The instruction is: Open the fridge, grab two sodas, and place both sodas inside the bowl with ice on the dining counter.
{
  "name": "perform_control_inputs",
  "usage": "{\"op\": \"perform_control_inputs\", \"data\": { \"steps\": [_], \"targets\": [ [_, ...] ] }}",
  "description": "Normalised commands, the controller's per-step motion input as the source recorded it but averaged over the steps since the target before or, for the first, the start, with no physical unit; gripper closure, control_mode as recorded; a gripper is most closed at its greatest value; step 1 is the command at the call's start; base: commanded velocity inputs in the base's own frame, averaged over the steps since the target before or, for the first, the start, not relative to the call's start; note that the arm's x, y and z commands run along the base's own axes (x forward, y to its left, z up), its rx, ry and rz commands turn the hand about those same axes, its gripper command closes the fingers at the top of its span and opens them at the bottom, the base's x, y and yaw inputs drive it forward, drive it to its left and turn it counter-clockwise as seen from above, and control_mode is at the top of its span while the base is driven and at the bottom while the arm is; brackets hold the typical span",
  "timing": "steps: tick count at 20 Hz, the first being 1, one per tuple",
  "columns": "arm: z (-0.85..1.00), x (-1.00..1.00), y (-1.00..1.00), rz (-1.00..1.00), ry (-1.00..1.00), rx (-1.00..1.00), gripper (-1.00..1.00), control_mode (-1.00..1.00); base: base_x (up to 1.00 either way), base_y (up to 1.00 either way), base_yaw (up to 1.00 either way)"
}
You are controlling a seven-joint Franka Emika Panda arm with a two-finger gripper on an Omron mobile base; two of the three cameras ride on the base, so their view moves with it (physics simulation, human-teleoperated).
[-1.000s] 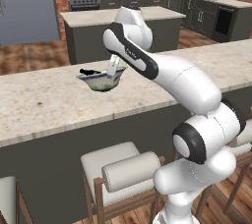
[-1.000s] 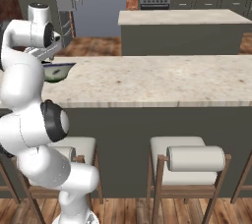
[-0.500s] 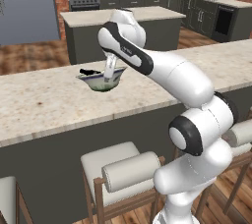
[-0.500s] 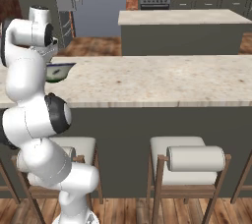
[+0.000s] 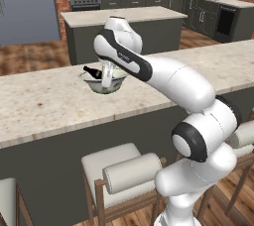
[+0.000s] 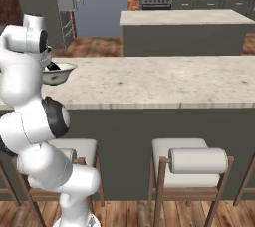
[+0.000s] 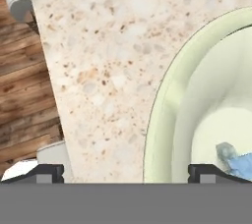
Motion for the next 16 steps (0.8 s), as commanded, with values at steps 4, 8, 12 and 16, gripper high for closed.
{"op": "perform_control_inputs", "data": {
  "steps": [4, 8, 12, 16],
  "targets": [
    [-0.24, -0.58, 0.06, 0.01, 0.00, 0.00, -1.00, -1.00, 0.00, 0.00, 0.00],
    [-0.08, -0.41, 0.01, 0.00, 0.00, 0.00, -1.00, -1.00, 0.00, 0.00, 0.00],
    [0.31, 0.00, 0.00, 0.00, 0.00, 0.00, -1.00, -1.00, 0.00, 0.00, 0.00],
    [0.48, 0.11, 0.00, 0.00, 0.00, 0.00, -1.00, -1.00, 0.00, 0.00, 0.00]
  ]
}}
